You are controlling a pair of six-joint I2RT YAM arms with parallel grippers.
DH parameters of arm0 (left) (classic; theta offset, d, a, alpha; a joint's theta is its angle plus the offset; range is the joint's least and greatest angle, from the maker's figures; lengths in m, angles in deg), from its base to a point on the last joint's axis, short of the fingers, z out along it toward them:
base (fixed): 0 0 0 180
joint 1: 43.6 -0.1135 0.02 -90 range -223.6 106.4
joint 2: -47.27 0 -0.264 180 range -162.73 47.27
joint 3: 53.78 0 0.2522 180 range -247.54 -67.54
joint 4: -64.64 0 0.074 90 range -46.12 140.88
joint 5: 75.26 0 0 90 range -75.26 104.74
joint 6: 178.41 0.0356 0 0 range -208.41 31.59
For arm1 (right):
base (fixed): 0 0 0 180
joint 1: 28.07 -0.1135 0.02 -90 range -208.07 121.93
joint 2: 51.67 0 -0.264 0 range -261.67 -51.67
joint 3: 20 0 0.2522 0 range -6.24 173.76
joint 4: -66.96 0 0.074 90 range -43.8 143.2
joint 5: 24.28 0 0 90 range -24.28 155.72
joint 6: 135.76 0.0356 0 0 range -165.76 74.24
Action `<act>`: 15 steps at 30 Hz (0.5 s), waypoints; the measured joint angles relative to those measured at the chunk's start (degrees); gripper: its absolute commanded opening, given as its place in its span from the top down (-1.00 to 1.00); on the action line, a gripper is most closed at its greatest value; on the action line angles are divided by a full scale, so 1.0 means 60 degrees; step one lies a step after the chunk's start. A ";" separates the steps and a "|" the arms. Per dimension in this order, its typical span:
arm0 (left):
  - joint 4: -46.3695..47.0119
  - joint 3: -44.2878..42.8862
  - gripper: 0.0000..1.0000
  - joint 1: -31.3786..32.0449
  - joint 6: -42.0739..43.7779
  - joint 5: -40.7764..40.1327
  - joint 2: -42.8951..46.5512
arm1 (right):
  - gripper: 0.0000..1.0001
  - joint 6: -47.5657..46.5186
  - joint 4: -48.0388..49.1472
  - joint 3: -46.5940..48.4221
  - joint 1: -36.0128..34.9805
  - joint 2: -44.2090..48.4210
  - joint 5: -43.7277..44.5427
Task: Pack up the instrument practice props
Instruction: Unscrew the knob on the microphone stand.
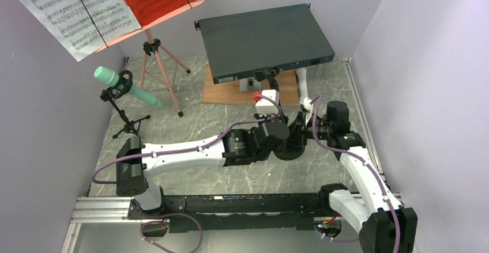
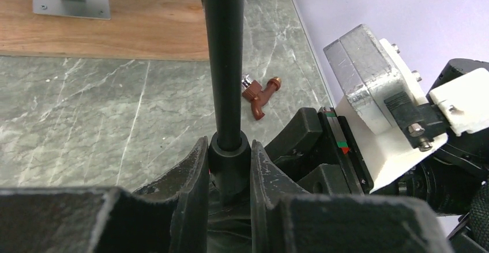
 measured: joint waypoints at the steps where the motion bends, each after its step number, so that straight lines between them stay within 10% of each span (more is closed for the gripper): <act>1: -0.0015 0.0015 0.88 0.0022 0.0004 -0.0055 0.0000 | 1.00 0.0004 0.0000 -0.0011 -0.0018 0.0000 -0.0011; 9: 0.2517 0.2171 -0.67 0.0066 0.1807 0.0943 0.1060 | 1.00 0.0047 -0.0015 -0.0029 0.0022 -0.0015 0.0029; 15: 0.5224 0.5002 -0.83 0.0018 0.3727 0.3395 0.2969 | 1.00 -0.0401 -0.0266 -0.0029 0.0175 -0.0018 -0.0124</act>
